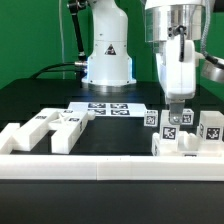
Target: Assemble chair
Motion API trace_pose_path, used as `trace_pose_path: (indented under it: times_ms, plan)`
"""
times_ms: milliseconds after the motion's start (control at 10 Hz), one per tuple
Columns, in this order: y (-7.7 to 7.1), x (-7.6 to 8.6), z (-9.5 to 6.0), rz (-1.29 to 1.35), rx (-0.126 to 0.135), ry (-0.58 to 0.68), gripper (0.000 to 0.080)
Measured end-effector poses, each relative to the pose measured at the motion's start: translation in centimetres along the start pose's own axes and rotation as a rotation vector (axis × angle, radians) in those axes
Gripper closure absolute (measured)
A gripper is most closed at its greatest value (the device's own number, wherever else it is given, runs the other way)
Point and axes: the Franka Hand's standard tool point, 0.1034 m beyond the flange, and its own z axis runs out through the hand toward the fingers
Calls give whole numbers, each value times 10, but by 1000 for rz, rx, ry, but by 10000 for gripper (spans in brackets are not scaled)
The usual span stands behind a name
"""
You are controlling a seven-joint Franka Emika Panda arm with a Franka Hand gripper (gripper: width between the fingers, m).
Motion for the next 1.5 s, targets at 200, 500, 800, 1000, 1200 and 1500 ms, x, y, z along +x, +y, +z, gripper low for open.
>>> trace_pose_path:
  times_ms: [200,500,800,1000,1200,1500]
  plan:
    - [2,-1,0,-277,-14,-5,153]
    - [0,8,-2,-548,2,0,151]
    - [0,10,-2,-828,-2,5,151]
    - [-3,12,-1,-1046,-10,18,151]
    - [-2,10,1,-1224,-24,30,151]
    - [-2,8,1,-1305,-37,40,285]
